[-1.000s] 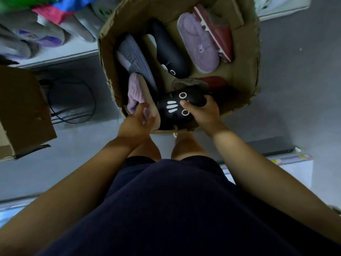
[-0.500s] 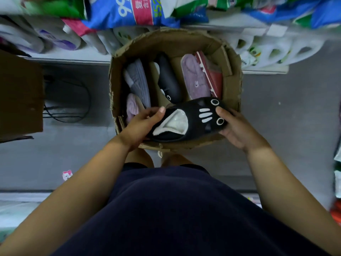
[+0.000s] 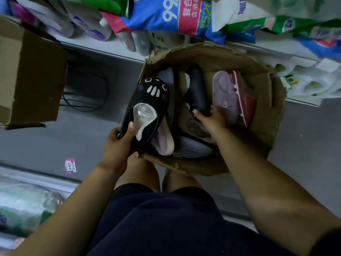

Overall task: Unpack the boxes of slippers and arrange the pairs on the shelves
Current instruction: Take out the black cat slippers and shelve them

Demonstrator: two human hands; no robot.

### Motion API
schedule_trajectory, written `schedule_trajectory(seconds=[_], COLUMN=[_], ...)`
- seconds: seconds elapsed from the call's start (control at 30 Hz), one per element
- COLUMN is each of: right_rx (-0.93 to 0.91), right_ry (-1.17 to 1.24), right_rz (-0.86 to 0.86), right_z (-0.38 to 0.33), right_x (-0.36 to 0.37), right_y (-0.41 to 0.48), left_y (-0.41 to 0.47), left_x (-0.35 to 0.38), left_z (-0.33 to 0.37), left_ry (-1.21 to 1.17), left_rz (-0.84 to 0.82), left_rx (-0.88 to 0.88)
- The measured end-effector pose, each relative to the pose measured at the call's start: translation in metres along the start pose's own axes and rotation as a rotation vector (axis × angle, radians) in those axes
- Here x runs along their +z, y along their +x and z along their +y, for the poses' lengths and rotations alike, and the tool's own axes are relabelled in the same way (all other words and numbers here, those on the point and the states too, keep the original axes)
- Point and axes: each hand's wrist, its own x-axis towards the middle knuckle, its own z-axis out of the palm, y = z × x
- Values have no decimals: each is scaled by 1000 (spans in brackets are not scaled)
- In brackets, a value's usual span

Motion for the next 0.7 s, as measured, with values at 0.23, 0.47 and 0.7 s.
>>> schedule_trajectory(seconds=[0.23, 0.47, 0.7], right_rx=[13, 108, 278], right_ry=[-68, 419, 720], right_rz=[211, -49, -385], right_z=[2, 4, 53], right_x=[38, -1, -69], right_y=[39, -6, -92], left_y=[13, 9, -11], left_x=[-4, -10, -8], left_z=[-12, -7, -6], left_ry=[50, 21, 24], left_rz=[50, 32, 26], left_rx=[-48, -68, -76])
